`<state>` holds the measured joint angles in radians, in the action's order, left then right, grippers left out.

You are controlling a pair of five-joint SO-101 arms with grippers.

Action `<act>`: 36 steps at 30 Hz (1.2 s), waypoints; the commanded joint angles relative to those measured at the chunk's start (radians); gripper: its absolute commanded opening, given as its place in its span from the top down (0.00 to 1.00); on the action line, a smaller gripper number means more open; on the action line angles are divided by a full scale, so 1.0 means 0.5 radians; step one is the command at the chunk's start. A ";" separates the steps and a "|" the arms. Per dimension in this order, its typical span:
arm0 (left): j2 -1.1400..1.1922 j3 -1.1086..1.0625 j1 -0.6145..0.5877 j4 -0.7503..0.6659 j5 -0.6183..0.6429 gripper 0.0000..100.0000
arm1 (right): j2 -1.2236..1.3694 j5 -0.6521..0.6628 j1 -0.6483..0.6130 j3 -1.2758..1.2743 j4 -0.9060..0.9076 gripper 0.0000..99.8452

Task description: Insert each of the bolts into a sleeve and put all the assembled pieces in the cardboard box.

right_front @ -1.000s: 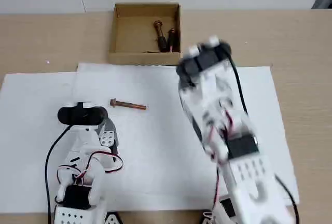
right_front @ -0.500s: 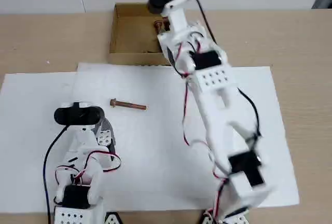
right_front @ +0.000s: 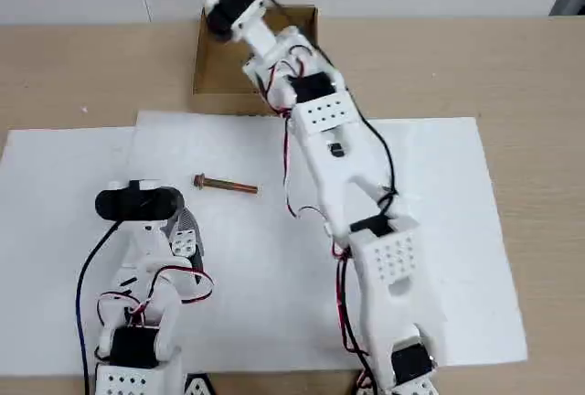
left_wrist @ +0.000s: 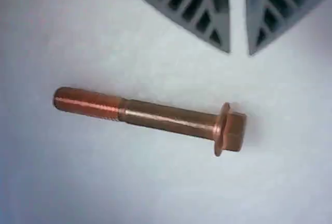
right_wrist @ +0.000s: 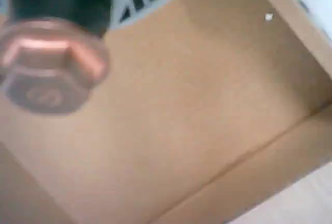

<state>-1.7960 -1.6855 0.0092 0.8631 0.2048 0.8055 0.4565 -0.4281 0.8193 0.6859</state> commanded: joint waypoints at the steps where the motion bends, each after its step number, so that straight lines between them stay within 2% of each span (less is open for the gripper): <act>1: -0.025 0.005 -0.003 0.009 -0.012 0.99 | 0.115 0.114 -0.008 0.365 -0.057 0.98; 6: -0.025 0.005 -0.003 0.006 -0.009 0.99 | 0.308 0.123 -0.011 0.629 0.008 0.83; 12: -0.025 0.005 -0.003 0.006 -0.009 0.99 | 0.373 0.123 -0.029 0.807 0.176 0.86; 18: -0.025 0.005 -0.006 0.006 -0.009 0.99 | 0.370 0.117 0.063 1.010 0.422 0.87; 24: -0.025 0.005 -0.006 0.006 -0.006 0.99 | 0.373 0.114 0.149 1.307 0.876 0.87; 29: -0.025 0.005 -0.006 0.006 -0.006 0.99 | 0.370 0.110 0.183 1.611 1.404 0.87; 32: -0.025 0.005 -0.006 0.006 -0.006 0.99 | 0.373 0.003 0.207 1.734 1.705 0.87; 36: -0.025 0.005 -0.006 0.006 -0.006 0.99 | 0.367 -0.153 0.272 1.728 1.932 0.87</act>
<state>-1.7960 -1.6855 0.0092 0.8631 0.2048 1.0081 0.4258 -0.3207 1.6019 1.5835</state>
